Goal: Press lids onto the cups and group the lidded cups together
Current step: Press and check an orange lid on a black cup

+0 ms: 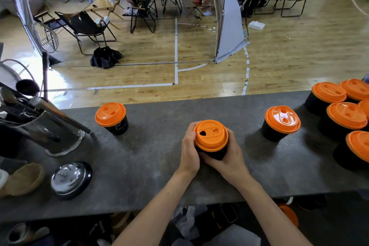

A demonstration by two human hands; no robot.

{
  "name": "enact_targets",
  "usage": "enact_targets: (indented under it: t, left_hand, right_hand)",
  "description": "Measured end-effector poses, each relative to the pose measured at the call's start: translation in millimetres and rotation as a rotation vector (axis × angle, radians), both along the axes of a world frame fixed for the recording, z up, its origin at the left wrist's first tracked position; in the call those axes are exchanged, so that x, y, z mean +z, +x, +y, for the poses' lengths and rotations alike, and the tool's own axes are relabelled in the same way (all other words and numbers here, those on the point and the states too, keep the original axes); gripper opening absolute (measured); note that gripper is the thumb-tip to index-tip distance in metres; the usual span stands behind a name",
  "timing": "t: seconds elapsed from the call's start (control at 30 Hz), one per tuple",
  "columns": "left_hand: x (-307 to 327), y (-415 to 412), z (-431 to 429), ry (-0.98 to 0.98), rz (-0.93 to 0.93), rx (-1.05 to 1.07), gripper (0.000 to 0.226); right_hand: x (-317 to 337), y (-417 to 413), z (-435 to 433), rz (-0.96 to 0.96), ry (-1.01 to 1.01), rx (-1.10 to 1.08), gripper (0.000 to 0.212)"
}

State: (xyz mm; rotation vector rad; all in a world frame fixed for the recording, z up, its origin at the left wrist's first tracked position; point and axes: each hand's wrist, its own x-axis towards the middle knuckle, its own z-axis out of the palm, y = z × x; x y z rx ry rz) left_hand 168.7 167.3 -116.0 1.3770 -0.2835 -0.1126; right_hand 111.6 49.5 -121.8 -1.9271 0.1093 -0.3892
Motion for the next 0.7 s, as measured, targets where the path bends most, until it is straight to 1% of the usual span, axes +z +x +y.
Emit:
enact_targets:
  t: [0.1,0.17,0.27,0.4,0.5,0.7]
  left_hand:
    - [-2.1,0.6,-1.3,0.014,0.020,-0.018,0.047]
    - [-3.4,2.2,-2.8,0.048,0.038,-0.009,0.049]
    - [-4.5,3.5,-2.9,0.085,0.000,0.001,0.048]
    - [-4.1,3.3,-0.7,0.055,-0.011,-0.015,0.047]
    - [-1.3,1.6,-0.2,0.001,0.001,-0.048,0.050]
    - [-3.5,2.7,-3.2,0.049,0.029,-0.025,0.048]
  right_hand:
    - [-0.8,0.4,-0.6,0.018,-0.015,0.001,0.084]
    - [0.3,0.2,0.5,0.018,-0.027,0.017,0.082]
    - [1.4,0.8,1.7,-0.022,-0.040,0.019,0.077]
    - [1.7,1.2,-0.6,-0.034,-0.027,0.003,0.076]
    - [1.4,0.1,-2.8,-0.018,-0.001,-0.005,0.085]
    - [2.1,0.2,-0.1,0.003,-0.021,0.016,0.079]
